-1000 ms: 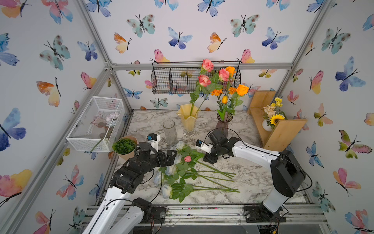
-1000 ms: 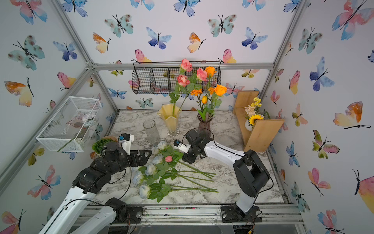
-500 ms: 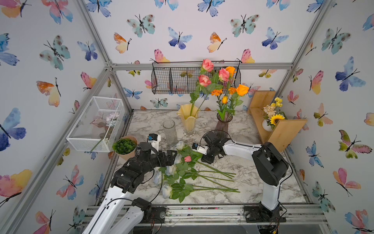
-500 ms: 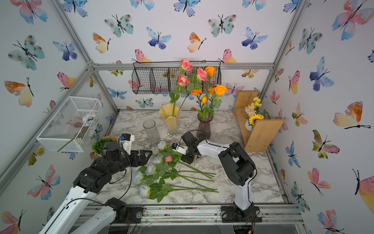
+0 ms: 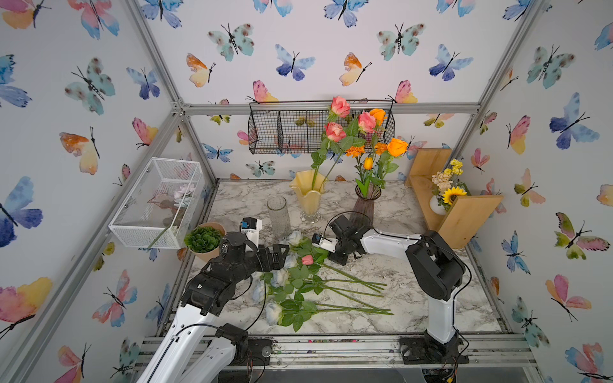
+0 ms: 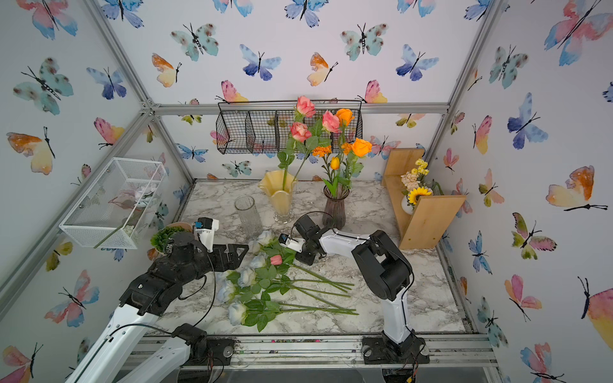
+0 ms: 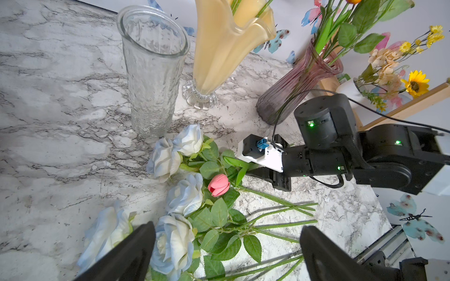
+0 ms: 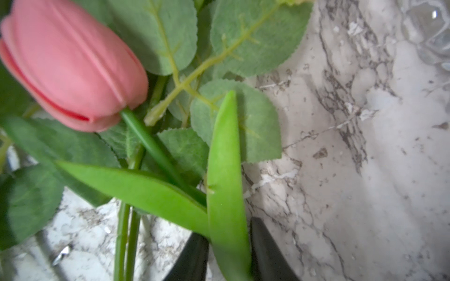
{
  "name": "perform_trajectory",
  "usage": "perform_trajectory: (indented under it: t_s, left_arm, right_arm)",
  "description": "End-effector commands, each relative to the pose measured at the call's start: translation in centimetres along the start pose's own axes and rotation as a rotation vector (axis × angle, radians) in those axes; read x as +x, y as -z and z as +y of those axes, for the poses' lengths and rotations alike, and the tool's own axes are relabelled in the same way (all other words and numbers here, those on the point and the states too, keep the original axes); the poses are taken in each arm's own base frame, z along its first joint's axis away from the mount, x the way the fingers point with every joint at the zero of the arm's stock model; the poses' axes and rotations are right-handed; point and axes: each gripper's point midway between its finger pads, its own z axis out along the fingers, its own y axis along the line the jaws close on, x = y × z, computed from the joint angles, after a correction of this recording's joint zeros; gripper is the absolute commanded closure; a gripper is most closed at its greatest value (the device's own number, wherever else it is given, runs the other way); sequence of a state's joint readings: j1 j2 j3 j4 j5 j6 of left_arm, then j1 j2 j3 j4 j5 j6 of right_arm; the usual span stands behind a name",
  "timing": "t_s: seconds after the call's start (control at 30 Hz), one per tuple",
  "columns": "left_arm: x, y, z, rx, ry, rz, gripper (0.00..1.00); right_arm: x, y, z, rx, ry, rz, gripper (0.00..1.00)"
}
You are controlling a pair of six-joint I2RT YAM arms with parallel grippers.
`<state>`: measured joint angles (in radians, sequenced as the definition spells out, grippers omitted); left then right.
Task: Arrange the flowers in different vases according to their colors
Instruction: Pick up the flower at the center of the board.
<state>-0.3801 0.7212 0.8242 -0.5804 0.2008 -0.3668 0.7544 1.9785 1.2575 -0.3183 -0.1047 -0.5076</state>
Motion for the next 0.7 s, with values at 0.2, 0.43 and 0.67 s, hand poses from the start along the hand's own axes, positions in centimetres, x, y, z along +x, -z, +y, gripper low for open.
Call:
perform_trajectory:
  t_s: [0.2,0.43,0.67]
  left_arm:
    - [-0.2,0.3,-0.5,0.031,-0.016,-0.019,0.01]
    - [-0.3,0.5,-0.5,0.033,-0.017,-0.025,0.01]
    - [-0.3,0.5,-0.5,0.030,-0.018,-0.027,0.01]
  right_arm:
    - [1.3,0.9,-0.7,0.070,-0.015,0.054,0.92]
    - [-1.5,4.9,-2.6,0.161,-0.021,-0.033,0.98]
    - [-4.5,10.0,-3.6,0.217,-0.051,-0.161,0.97]
